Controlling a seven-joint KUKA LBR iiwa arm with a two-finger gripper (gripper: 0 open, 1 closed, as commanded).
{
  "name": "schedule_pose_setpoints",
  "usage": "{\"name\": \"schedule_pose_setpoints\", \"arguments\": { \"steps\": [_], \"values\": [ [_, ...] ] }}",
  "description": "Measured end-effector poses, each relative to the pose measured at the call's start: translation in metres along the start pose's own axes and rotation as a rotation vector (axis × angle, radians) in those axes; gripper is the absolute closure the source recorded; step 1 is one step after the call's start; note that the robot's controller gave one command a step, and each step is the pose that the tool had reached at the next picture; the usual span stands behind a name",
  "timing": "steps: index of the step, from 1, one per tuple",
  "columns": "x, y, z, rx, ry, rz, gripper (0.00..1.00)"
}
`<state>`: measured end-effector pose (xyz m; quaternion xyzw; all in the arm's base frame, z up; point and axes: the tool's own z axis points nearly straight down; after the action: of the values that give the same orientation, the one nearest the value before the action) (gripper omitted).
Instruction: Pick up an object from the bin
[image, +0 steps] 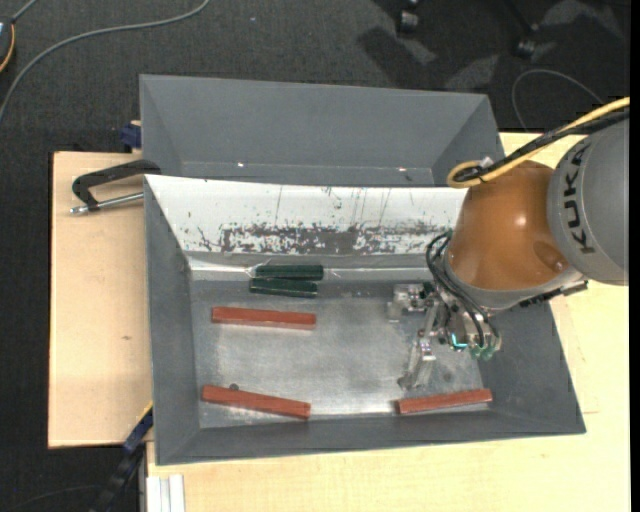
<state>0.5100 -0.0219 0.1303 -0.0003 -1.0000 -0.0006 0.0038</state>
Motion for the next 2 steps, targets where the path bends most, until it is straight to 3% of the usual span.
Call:
{"name": "schedule_pose_setpoints", "arguments": {
  "steps": [1, 2],
  "values": [
    [-0.079, 0.016, -0.016, -0.002, -0.02, 0.129, 0.0],
    [-0.085, 0.063, 0.064, -0.003, -0.003, 0.185, 0.0]
  ]
}}
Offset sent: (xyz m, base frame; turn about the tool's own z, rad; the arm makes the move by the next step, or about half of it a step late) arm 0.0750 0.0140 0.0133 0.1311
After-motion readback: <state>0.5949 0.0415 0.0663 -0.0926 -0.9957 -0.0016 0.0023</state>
